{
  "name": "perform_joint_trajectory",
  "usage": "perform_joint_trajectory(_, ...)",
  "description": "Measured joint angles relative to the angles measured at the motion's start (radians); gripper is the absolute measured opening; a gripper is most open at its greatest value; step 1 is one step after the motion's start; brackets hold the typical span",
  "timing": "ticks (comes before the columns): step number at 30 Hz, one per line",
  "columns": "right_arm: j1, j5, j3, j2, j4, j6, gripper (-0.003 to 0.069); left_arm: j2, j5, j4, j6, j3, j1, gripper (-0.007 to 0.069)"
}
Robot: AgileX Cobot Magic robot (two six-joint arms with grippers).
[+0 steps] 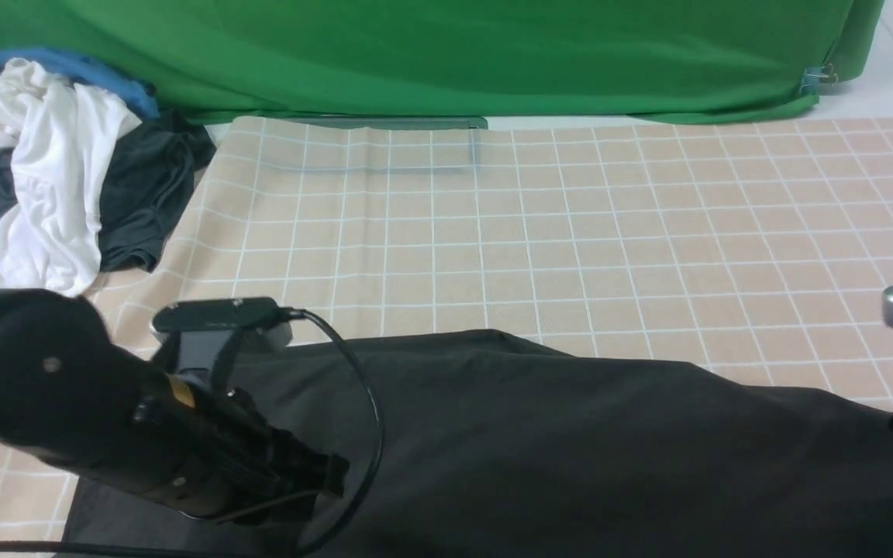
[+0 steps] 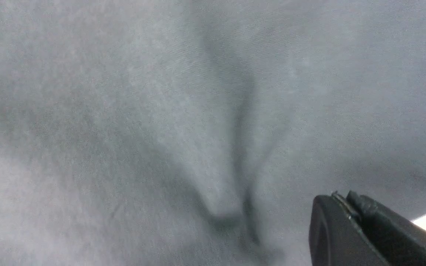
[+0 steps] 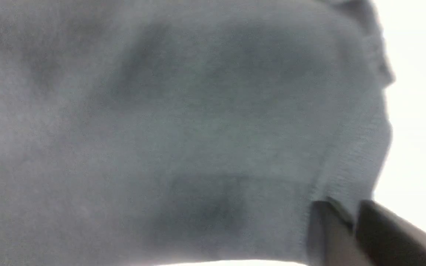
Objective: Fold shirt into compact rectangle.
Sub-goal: 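Pull the folded dark garment lengthwise by its ends to straighten it flat on the table, then fold the right end of the dark garment over onto its left end with the right gripper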
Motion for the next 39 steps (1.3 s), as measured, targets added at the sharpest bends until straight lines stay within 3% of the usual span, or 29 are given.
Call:
perform_joint_trajectory(4,-0.019,-0.042,0.000,-0.005,0.000,0.000,0.0466,-0.055,0.034,0.019,0.001,0.000,0.000,0.0019)
perform_joint_trajectory(6,-0.023,-0.063,0.000,0.014,0.000,0.000,0.0557,-0.070,0.039,0.022,0.001,0.000,0.000,0.0019)
perform_joint_trajectory(8,-0.023,-0.081,0.000,0.054,0.001,0.000,0.0609,-0.076,0.040,0.024,0.001,0.000,0.000,0.0019)
perform_joint_trajectory(11,-0.024,-0.099,0.000,0.120,0.014,0.000,0.0617,-0.078,0.046,0.025,0.001,0.000,0.000,0.0019)
perform_joint_trajectory(13,-0.025,-0.109,0.000,0.173,0.026,-0.005,0.0587,-0.078,0.052,0.025,0.001,0.000,0.000,0.0019)
perform_joint_trajectory(16,-0.026,-0.108,-0.007,0.202,0.069,-0.042,0.0461,-0.078,0.054,0.025,0.001,0.000,0.000,0.0019)
perform_joint_trajectory(19,-0.026,-0.107,-0.011,0.206,0.096,-0.093,0.0215,-0.079,0.054,0.025,0.001,0.000,0.000,0.0019)
perform_joint_trajectory(21,-0.029,-0.101,-0.014,0.205,0.096,-0.107,0.0097,-0.079,0.054,0.025,0.004,0.000,0.000,0.0019)
perform_joint_trajectory(24,-0.054,-0.073,-0.029,0.193,0.096,-0.109,0.0070,-0.079,0.054,0.025,0.005,0.000,0.000,0.0019)
perform_joint_trajectory(33,-0.250,0.060,-0.124,0.000,-0.008,-0.062,0.0070,-0.079,0.090,0.030,0.003,-0.002,0.000,0.0019)
perform_joint_trajectory(39,-0.206,0.142,-0.206,-0.114,0.096,-0.098,0.0070,-0.079,0.165,0.176,-0.089,-0.079,0.000,0.0019)
